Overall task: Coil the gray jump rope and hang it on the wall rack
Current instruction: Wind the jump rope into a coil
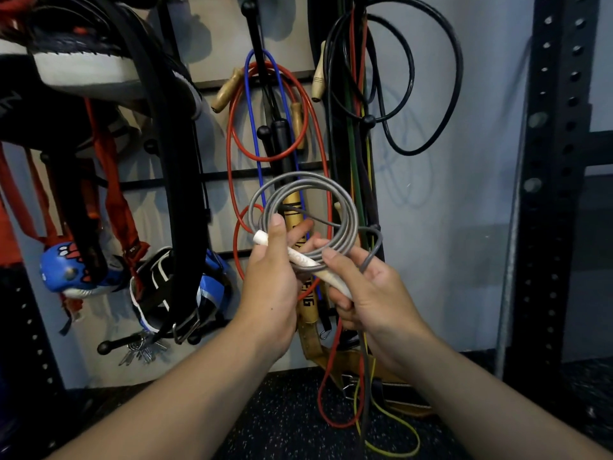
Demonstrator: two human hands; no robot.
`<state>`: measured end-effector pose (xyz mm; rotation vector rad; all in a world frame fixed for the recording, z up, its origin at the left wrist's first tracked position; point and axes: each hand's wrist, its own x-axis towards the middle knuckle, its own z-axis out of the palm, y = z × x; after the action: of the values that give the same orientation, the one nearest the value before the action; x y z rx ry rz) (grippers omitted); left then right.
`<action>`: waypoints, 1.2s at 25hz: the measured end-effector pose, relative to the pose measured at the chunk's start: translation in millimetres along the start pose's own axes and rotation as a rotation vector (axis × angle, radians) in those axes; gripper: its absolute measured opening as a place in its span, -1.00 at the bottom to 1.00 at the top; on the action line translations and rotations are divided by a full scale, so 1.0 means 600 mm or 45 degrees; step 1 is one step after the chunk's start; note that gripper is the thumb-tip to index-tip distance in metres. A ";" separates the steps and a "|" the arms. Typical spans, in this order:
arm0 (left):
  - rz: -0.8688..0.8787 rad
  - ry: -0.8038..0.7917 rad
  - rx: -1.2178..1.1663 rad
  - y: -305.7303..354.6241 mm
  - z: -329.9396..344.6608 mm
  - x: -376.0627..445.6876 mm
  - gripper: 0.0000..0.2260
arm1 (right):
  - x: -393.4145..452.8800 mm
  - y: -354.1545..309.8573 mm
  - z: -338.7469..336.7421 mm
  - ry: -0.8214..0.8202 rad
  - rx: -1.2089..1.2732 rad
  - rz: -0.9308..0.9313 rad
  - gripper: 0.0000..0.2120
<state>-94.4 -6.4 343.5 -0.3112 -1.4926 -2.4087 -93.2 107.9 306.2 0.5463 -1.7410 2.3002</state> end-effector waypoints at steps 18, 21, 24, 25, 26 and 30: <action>0.872 -0.875 1.919 0.126 -0.047 0.037 0.08 | 0.023 -0.062 -0.055 -0.430 -1.128 -0.042 -0.89; 0.963 -1.304 2.620 0.123 0.015 0.038 0.06 | 0.028 -0.072 -0.044 -0.482 -1.292 -0.057 -0.71; 0.627 -1.366 2.609 0.110 0.035 0.047 -0.33 | 0.029 -0.084 -0.047 -0.460 -1.387 -0.105 -0.71; 0.410 -1.352 2.463 0.105 0.030 0.049 -0.42 | 0.029 -0.087 -0.051 -0.436 -1.404 -0.122 -0.77; 0.240 -1.331 2.299 0.096 0.022 0.050 -0.47 | 0.027 -0.088 -0.053 -0.404 -1.412 -0.140 -0.84; 0.221 -1.098 1.983 0.054 0.002 0.049 -0.62 | 0.022 -0.081 -0.063 -0.353 -1.370 -0.164 -0.90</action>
<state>-110.5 -22.8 381.1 -0.9933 -2.8884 -0.3693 -93.4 157.1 345.3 0.6977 -2.5835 0.9442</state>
